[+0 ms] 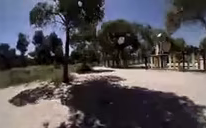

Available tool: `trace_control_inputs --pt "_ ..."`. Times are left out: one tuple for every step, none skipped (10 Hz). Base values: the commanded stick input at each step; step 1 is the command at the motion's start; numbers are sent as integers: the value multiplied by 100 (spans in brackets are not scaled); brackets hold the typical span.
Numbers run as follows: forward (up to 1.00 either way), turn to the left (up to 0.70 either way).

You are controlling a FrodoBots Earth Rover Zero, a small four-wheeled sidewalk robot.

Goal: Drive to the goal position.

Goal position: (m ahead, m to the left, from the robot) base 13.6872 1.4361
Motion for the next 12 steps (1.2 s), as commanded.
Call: trace_control_inputs --pt "85 0" --pt "85 0" --pt "85 0" --pt "85 0" --pt "85 0" --pt "85 0" --pt "85 0" --pt "85 0" --pt "85 0" --pt "85 16" --pt "85 29" --pt "85 34"
